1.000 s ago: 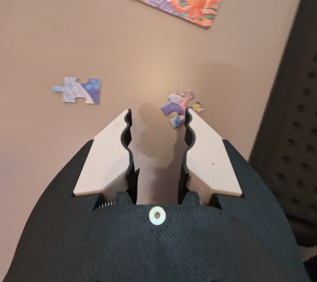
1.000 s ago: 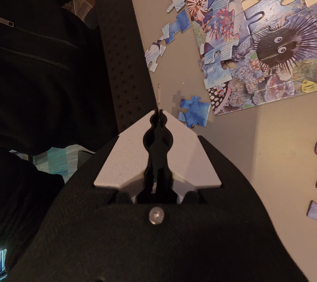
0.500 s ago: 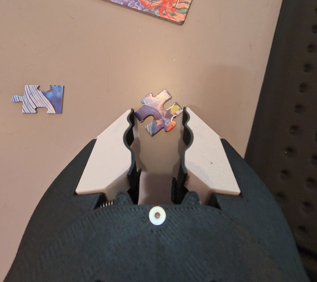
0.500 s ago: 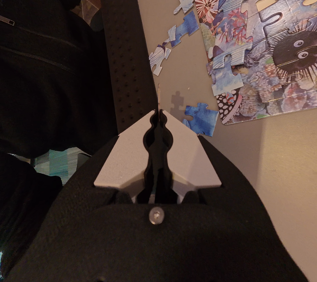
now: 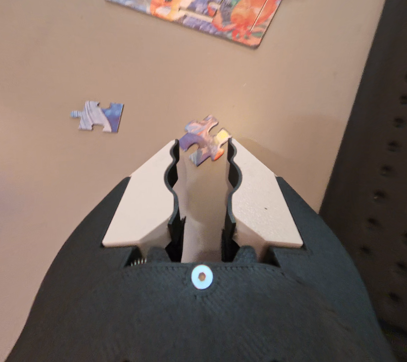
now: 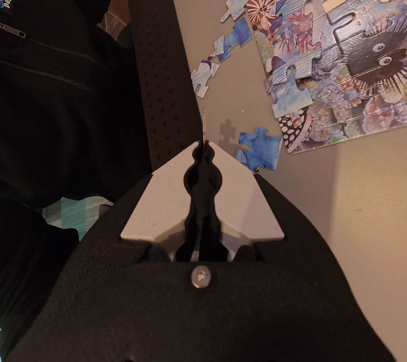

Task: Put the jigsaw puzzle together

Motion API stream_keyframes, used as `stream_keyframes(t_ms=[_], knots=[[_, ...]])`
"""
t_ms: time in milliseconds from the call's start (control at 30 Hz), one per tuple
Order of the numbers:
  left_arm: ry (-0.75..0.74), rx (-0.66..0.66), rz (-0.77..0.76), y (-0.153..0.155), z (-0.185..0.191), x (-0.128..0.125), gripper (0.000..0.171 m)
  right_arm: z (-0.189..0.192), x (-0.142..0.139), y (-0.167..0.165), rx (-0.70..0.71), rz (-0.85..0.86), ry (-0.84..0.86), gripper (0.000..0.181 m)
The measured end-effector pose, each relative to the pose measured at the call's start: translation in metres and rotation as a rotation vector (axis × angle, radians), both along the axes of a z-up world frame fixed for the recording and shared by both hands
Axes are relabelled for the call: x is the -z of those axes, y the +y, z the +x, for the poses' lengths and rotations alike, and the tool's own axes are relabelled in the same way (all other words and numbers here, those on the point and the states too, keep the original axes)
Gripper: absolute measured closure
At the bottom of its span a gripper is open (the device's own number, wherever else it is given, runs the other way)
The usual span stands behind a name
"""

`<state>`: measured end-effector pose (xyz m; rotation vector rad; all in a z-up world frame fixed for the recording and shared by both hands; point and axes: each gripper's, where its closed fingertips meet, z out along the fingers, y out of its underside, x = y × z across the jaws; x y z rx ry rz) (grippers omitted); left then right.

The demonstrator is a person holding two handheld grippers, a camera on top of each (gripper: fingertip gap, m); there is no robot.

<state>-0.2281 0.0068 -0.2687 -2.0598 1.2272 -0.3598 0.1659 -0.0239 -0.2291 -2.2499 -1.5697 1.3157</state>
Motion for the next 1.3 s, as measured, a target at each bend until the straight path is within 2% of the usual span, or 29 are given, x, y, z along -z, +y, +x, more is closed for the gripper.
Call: stream_keyframes(t_ms=[67, 133, 267, 467, 500, 633, 667, 733, 867, 967, 1033, 1167, 1300], knots=[[0.075, -0.022, -0.025, -0.001, -0.011, 0.008, 0.124, 0.0, 0.001, 0.0, 0.007, 0.0, 0.004, 0.181], [0.086, -0.035, -0.054, -0.006, -0.013, 0.012, 0.115, 0.0, 0.001, 0.0, 0.015, -0.001, 0.009, 0.181], [0.091, -0.046, -0.042, -0.012, -0.015, 0.017, 0.112, -0.003, 0.003, -0.001, 0.017, -0.003, 0.013, 0.181], [0.038, -0.032, -0.086, -0.017, -0.006, 0.019, 0.131, -0.008, 0.002, 0.003, 0.034, 0.0, 0.012, 0.181], [0.018, -0.023, -0.111, -0.02, -0.001, 0.019, 0.125, -0.009, 0.002, 0.003, 0.037, 0.001, 0.012, 0.181], [-0.058, 0.071, -0.171, -0.033, 0.028, 0.017, 0.128, -0.013, 0.001, 0.005, 0.051, 0.004, 0.021, 0.181], [-0.072, 0.127, -0.186, -0.041, 0.039, 0.015, 0.135, -0.013, 0.001, 0.006, 0.055, 0.004, 0.022, 0.181], [-0.056, 0.19, -0.141, -0.045, 0.049, 0.013, 0.132, -0.014, 0.001, 0.007, 0.063, 0.001, 0.026, 0.181], [-0.064, 0.157, -0.061, -0.031, 0.047, 0.002, 0.123, -0.016, 0.001, 0.009, 0.071, 0.003, 0.032, 0.181], [0.019, 0.146, -0.043, -0.026, 0.043, 0.008, 0.114, -0.016, 0.002, 0.009, 0.072, 0.004, 0.034, 0.181], [0.063, 0.19, -0.041, -0.03, 0.047, 0.014, 0.113, -0.016, 0.002, 0.009, 0.072, 0.005, 0.039, 0.181], [0.079, 0.21, -0.041, -0.025, 0.047, 0.018, 0.118, -0.017, 0.003, 0.009, 0.073, 0.005, 0.047, 0.181], [0.037, 0.267, -0.091, -0.029, 0.057, 0.019, 0.132, -0.016, 0.005, 0.008, 0.074, 0.001, 0.045, 0.181]])
